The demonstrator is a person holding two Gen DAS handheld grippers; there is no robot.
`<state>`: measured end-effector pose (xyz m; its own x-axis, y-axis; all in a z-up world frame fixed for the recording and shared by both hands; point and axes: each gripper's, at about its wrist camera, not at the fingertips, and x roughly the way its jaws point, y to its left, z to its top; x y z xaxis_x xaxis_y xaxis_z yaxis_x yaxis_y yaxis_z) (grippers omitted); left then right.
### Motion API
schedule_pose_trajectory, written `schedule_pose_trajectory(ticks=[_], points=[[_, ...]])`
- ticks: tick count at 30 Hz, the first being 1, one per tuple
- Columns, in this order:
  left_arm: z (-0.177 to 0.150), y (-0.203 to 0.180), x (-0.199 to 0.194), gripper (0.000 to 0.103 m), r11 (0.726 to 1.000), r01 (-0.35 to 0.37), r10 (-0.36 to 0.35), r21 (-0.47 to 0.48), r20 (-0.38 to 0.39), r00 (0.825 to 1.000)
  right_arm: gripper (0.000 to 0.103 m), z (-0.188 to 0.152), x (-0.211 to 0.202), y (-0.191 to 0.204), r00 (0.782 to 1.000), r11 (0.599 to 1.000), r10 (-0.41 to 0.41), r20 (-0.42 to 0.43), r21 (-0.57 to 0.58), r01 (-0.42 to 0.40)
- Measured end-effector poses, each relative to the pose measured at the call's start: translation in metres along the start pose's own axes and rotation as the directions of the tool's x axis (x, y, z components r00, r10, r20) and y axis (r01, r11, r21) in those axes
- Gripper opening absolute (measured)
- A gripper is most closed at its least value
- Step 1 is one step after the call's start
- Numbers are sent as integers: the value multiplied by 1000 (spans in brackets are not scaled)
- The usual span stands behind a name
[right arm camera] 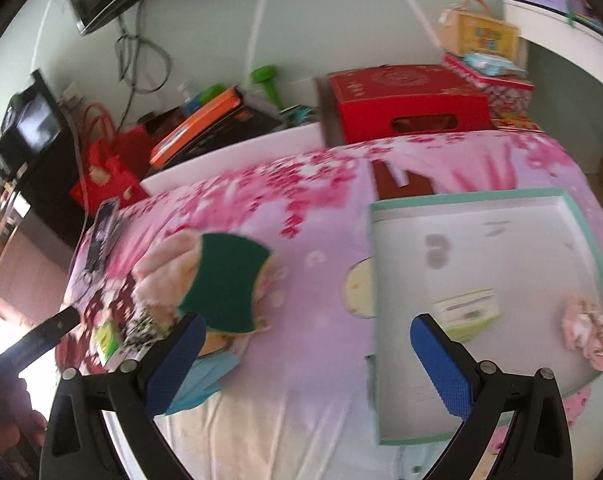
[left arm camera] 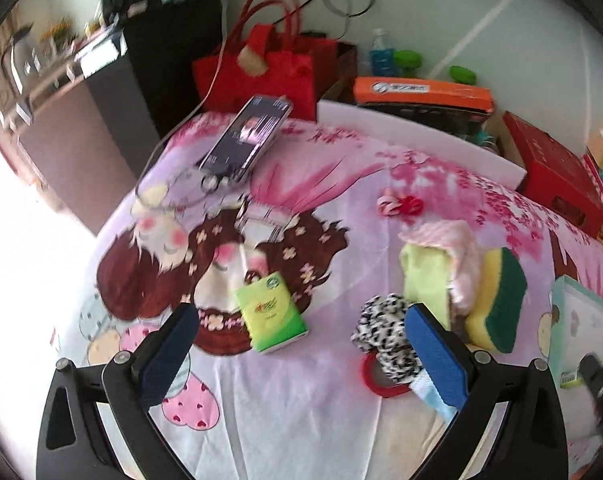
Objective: Organize soft objects
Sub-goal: 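Move both open tools back toward the pile of soft items, then grasp the second green tissue pack with the left tool while the right tool grasps the blue face mask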
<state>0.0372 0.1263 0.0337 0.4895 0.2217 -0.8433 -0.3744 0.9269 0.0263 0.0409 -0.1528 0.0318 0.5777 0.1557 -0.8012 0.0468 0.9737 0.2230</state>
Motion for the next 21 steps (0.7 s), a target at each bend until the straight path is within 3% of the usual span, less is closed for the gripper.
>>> schedule_pose_trajectory(ticks=[9, 21], points=[[-8, 32, 48, 102, 991, -14, -3, -130, -131, 991, 103, -25, 26, 55, 980, 983, 155, -124, -82, -166], [-13, 44, 88, 102, 975, 4, -54, -224, -217, 975, 103, -46, 52, 88, 968, 969, 130, -217, -180, -170]])
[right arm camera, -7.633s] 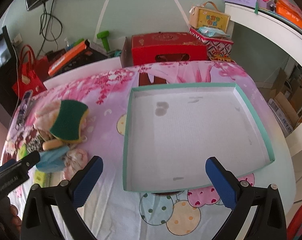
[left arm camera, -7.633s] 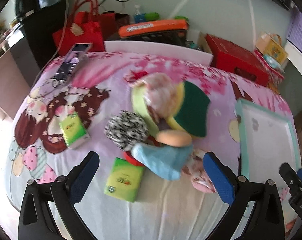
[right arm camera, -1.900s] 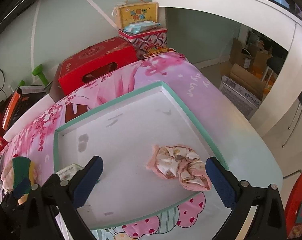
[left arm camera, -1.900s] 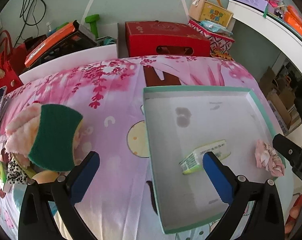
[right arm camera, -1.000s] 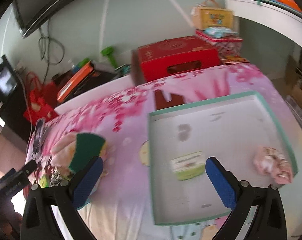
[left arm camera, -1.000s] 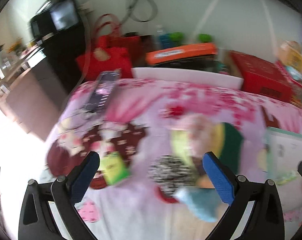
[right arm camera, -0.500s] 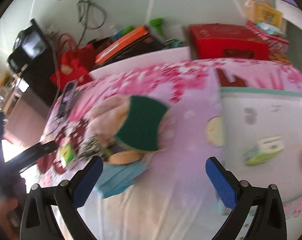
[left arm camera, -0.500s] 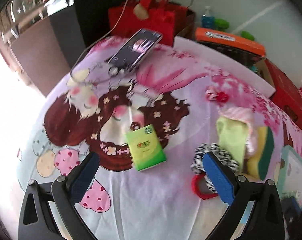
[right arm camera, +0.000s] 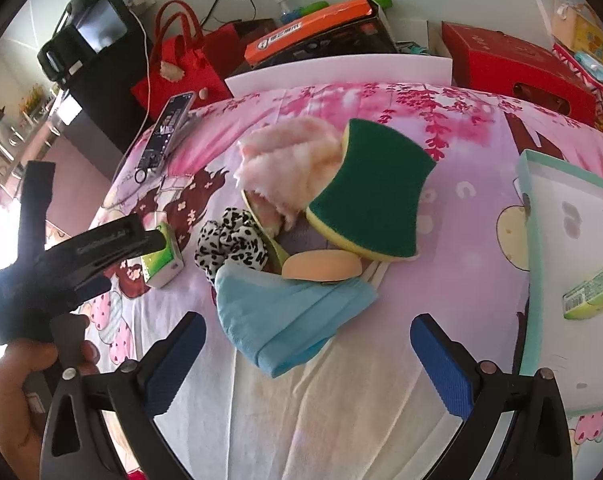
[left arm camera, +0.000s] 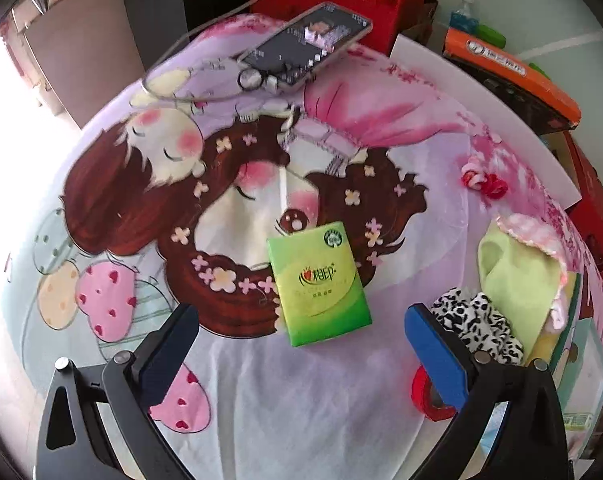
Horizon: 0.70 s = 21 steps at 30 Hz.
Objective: Organize soft objects
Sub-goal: 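Grasp the second green tissue pack with the left tool while the right tool grasps the blue face mask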
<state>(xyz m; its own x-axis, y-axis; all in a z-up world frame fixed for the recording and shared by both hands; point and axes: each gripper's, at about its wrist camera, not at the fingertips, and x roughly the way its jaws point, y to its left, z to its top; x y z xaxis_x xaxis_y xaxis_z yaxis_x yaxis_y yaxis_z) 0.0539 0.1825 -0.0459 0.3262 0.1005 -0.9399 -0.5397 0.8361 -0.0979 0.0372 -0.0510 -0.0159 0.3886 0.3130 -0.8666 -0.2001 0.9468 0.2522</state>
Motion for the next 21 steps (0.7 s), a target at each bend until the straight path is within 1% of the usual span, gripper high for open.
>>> schedule_pose_trajectory(ticks=[3, 6, 7, 8, 9, 10, 11, 12, 13, 14, 15, 17, 18, 19, 21], points=[[1, 0, 9, 102, 1000, 10, -10, -16, -11, 1000, 103, -1, 4, 2, 1000, 1000, -15, -14, -16, 15], [3, -1, 15, 102, 1000, 3, -3, -19, -4, 1000, 103, -2, 6, 7, 999, 999, -30, -14, -37, 29], [3, -2, 17, 101, 1000, 5, -5, -17, -6, 1000, 103, -2, 6, 8, 999, 999, -30, -12, -41, 30], [3, -2, 18, 97, 1000, 6, -6, -17, -6, 1000, 100, -2, 6, 10, 999, 998, -32, -9, -47, 31], [4, -3, 19, 94, 1000, 8, -8, -18, -6, 1000, 93, -2, 6, 11, 999, 998, -36, -5, -57, 36], [5, -3, 21, 88, 1000, 13, -13, -21, -12, 1000, 90, -2, 5, 12, 999, 997, -40, -2, -63, 40], [5, -2, 22, 84, 1000, 17, -18, -22, -16, 1000, 82, -2, 6, 13, 999, 997, -42, -3, -67, 41], [5, -1, 24, 81, 999, 23, -24, -25, -23, 999, 77, -2, 6, 14, 999, 997, -40, -6, -69, 39], [5, -2, 26, 76, 999, 27, -27, -26, -28, 999, 74, -2, 6, 14, 999, 997, -35, -12, -70, 34], [6, -2, 28, 69, 999, 31, -31, -26, -34, 999, 68, -2, 7, 15, 999, 997, -32, -17, -72, 30], [6, -3, 30, 66, 999, 33, -34, -22, -40, 999, 60, -3, 8, 16, 999, 997, -30, -20, -74, 29], [6, -6, 32, 55, 999, 33, -34, -17, -43, 998, 54, -3, 8, 17, 999, 996, -30, -23, -82, 28], [4, -6, 31, 51, 999, 31, -32, -13, -42, 999, 53, -4, 9, 17, 999, 996, -31, -23, -84, 29], [4, -7, 31, 51, 1000, 29, -29, -8, -40, 999, 52, -4, 9, 17, 999, 996, -30, -23, -85, 28], [4, -8, 31, 51, 1000, 28, -28, -2, -37, 999, 44, -4, 9, 17, 999, 996, -25, -24, -87, 23]])
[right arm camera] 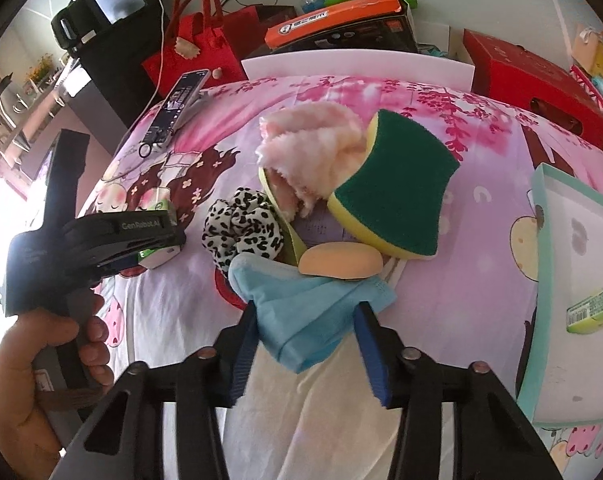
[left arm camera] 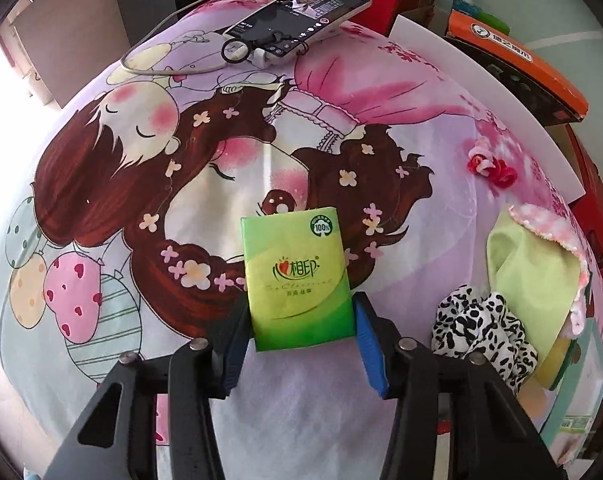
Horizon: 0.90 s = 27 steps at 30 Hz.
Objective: Organize soft objects
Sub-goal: 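Grasp the second green tissue pack with the left tool while the right tool grasps the blue face mask, then carry the tissue pack and blue mask into the white tray and open both tools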
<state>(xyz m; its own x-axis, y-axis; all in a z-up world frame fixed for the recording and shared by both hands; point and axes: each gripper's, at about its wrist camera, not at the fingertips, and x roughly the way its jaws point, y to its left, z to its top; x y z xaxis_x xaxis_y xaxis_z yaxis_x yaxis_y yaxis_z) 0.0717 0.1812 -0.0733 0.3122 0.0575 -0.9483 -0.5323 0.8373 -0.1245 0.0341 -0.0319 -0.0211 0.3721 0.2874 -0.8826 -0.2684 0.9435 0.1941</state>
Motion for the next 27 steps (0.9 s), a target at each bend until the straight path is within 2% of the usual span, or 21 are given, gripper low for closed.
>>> schedule_pose_trajectory(ticks=[6, 11, 20, 27], points=[[-3, 0, -5, 51, 1000, 18, -18, 3, 6, 1000, 25, -1, 2, -2, 1000, 1000, 13, -7, 7, -12], [-7, -3, -16, 50, 999, 33, -34, 11, 18, 999, 19, -1, 1, 0, 1000, 1000, 11, -4, -9, -11], [-10, -6, -52, 50, 997, 71, -73, 27, 87, 994, 17, -1, -13, -7, 1000, 1000, 17, 21, -6, -17], [-15, -15, -87, 50, 993, 103, -111, 58, 164, 980, 16, 2, -37, -14, 997, 1000, 18, 80, -7, -18]])
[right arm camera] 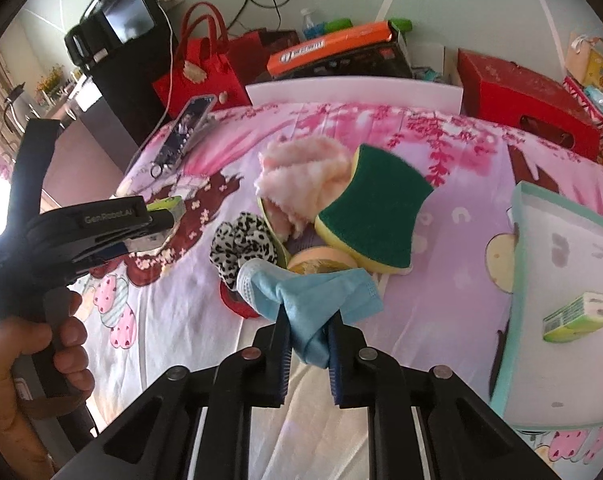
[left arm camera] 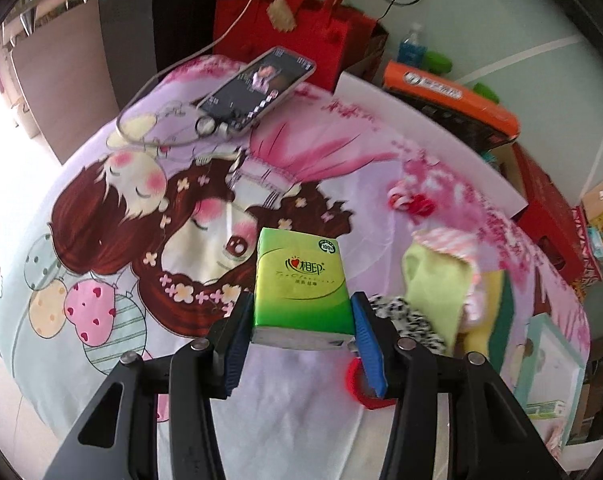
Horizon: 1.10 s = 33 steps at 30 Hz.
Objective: Organize soft objects
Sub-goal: 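Carry the tissue pack and blue mask into the white tray and open both tools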
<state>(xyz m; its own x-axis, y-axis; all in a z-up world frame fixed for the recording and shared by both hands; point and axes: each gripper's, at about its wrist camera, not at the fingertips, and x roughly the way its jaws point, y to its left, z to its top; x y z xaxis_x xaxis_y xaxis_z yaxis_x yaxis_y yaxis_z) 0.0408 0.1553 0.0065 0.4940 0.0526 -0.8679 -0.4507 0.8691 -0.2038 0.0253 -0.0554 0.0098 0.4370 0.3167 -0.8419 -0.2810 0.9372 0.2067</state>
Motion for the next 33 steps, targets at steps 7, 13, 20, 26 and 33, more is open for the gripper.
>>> schedule_pose_trajectory(ticks=[7, 13, 20, 26, 33], points=[[4, -18, -31, 50, 999, 23, -26, 34, 84, 996, 16, 4, -34, -9, 996, 1000, -4, 89, 26, 2], [0, -45, -43, 50, 994, 47, -58, 100, 109, 992, 16, 8, -47, -23, 992, 998, -26, 124, 59, 19], [-13, -84, -56, 50, 976, 93, -118, 196, 124, 985, 16, 6, -71, -42, 984, 995, -38, 176, 102, 20], [-21, -103, -66, 50, 964, 110, -146, 242, 135, 980, 16, 5, -87, -53, 977, 991, -51, 208, 132, 24], [-28, -120, -71, 50, 951, 118, -163, 287, 137, 977, 16, 5, -99, -56, 970, 991, -50, 236, 134, 18]])
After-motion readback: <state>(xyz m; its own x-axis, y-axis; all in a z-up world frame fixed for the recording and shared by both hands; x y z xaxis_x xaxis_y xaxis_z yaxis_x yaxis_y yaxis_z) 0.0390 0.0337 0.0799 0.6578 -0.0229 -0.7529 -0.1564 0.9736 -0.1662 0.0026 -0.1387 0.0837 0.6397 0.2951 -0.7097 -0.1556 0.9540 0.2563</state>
